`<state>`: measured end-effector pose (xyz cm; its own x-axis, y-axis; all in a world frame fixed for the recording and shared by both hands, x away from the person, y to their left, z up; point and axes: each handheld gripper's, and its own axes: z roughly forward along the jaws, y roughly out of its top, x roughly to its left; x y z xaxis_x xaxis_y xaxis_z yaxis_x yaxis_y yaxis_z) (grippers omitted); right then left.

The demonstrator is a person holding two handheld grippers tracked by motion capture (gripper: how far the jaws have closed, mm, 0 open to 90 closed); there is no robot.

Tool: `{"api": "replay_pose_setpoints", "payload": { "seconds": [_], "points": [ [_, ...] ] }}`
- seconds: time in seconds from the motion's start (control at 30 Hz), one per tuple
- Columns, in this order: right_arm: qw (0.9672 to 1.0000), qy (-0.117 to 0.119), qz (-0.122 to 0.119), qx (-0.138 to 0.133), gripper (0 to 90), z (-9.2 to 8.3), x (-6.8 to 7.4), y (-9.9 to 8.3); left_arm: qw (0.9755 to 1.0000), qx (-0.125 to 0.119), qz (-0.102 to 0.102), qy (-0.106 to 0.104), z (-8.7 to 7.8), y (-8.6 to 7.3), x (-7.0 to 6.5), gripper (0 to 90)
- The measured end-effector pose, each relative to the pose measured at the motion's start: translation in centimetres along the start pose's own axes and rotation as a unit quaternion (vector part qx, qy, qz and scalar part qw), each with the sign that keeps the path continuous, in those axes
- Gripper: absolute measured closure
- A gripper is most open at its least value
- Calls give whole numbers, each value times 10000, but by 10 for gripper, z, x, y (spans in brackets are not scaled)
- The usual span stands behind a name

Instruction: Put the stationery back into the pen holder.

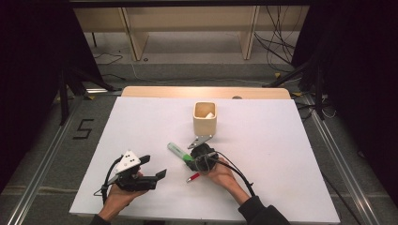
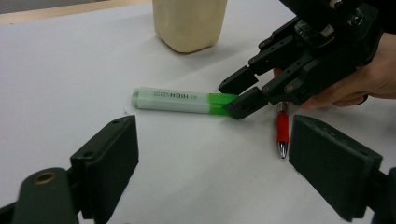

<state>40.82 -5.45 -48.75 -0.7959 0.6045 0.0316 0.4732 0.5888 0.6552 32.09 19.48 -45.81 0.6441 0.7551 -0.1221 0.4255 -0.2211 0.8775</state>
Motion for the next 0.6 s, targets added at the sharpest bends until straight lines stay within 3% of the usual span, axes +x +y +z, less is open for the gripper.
{"api": "replay_pose_setpoints", "payload": {
  "seconds": [0.1,0.33,0.6],
  "points": [
    [9998,-131,-113,24,663,1,2,0,10000,-7,-7,1,0,0,0,157],
    [9996,-223,-129,63,674,1,5,1,10000,-6,5,2,0,0,0,157],
    [9998,-81,180,-61,677,-2,-1,0,10000,-18,-20,12,-1,0,1,157]
  ]
}}
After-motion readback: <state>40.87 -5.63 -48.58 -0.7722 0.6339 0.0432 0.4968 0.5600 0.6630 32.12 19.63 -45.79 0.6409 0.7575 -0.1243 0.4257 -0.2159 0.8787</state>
